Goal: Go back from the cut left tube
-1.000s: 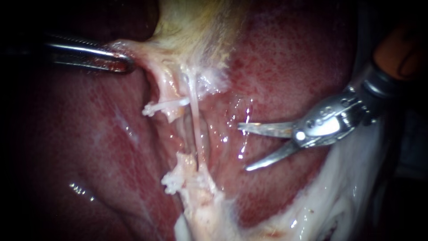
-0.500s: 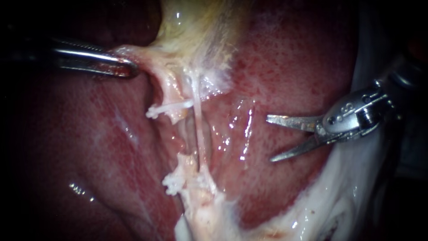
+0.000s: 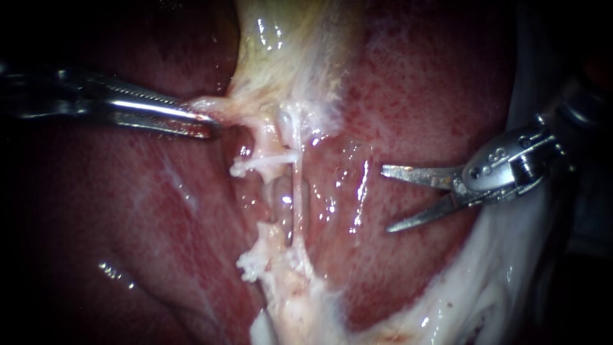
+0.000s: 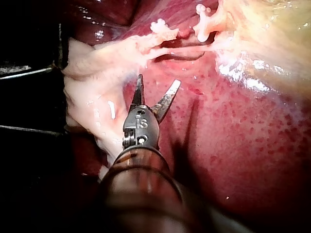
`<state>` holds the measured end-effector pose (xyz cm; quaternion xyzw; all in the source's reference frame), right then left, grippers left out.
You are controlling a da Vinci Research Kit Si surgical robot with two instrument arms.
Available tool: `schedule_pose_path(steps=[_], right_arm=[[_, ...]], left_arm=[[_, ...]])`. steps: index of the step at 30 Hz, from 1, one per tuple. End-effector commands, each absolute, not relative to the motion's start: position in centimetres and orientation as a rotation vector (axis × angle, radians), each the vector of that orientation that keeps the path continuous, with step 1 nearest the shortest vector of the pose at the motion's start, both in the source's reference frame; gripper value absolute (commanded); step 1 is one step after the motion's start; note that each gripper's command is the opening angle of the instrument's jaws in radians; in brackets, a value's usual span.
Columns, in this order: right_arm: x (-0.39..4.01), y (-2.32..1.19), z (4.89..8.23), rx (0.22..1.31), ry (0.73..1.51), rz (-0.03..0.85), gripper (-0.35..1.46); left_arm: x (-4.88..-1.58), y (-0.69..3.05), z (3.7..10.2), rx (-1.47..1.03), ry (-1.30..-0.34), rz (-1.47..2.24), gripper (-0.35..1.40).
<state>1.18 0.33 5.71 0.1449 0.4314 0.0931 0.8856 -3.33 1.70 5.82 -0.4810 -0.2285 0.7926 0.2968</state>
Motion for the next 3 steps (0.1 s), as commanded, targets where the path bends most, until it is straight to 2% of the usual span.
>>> schedule_pose_path(steps=[1, 3], right_arm=[[1.18, 0.33, 5.71, 0.3, 0.897, 0.195, 1.45], [1.2, 0.33, 5.71, 0.307, 0.9, 0.192, 1.45]], left_arm=[[-3.32, 1.71, 5.81, -1.278, -0.609, 2.107, -0.35], [-3.3, 1.73, 5.79, -1.278, -0.612, 2.106, -0.35]])
